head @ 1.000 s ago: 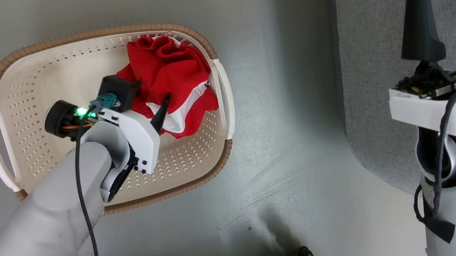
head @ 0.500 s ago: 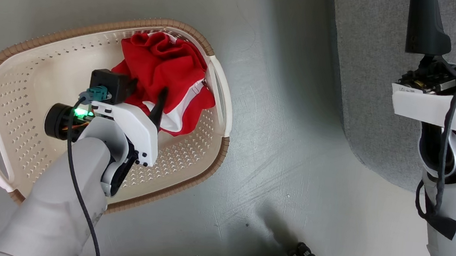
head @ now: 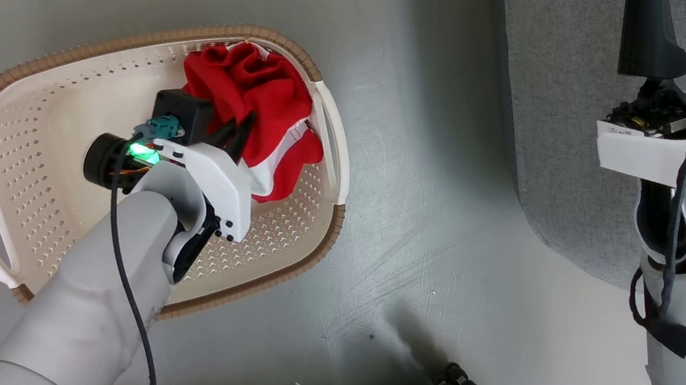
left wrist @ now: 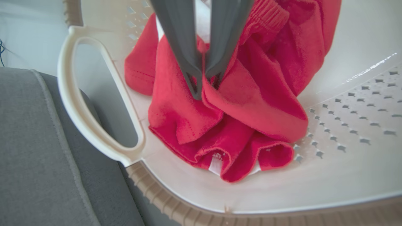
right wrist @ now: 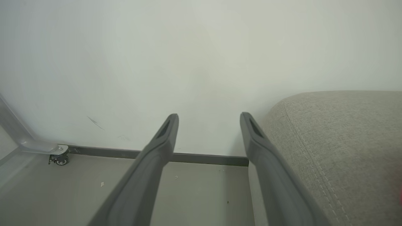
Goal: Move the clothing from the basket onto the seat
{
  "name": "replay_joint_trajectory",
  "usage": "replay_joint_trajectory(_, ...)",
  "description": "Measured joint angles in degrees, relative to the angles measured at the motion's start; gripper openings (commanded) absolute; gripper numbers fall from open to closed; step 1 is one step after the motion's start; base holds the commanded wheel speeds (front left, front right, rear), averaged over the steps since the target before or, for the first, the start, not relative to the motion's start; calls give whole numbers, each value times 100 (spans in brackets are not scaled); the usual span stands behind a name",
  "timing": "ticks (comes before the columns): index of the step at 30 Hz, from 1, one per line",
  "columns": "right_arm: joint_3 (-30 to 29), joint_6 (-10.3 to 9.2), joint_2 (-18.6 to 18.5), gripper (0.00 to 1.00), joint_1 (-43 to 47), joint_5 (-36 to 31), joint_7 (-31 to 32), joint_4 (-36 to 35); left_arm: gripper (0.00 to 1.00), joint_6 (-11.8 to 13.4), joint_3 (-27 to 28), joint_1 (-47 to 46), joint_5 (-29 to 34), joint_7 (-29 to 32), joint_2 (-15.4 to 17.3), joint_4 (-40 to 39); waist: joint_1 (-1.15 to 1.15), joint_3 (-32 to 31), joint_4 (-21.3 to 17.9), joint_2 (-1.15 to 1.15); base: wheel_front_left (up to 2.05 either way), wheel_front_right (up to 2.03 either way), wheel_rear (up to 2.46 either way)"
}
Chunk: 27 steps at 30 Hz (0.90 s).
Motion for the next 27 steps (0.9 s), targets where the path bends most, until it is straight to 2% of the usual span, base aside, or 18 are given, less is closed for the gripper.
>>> replay_joint_trajectory(10,-51,0,0,100,0,-51,0,64,0,-178,-252,-69,345,-204,145,-7,0,-122,116,0,0,0,0)
replay_joint_trajectory(27,-168,0,-2,100,143,-315,-24,336,0,-237,-347,-113,536,-600,287,-374,0,-634,398,0,0,0,0)
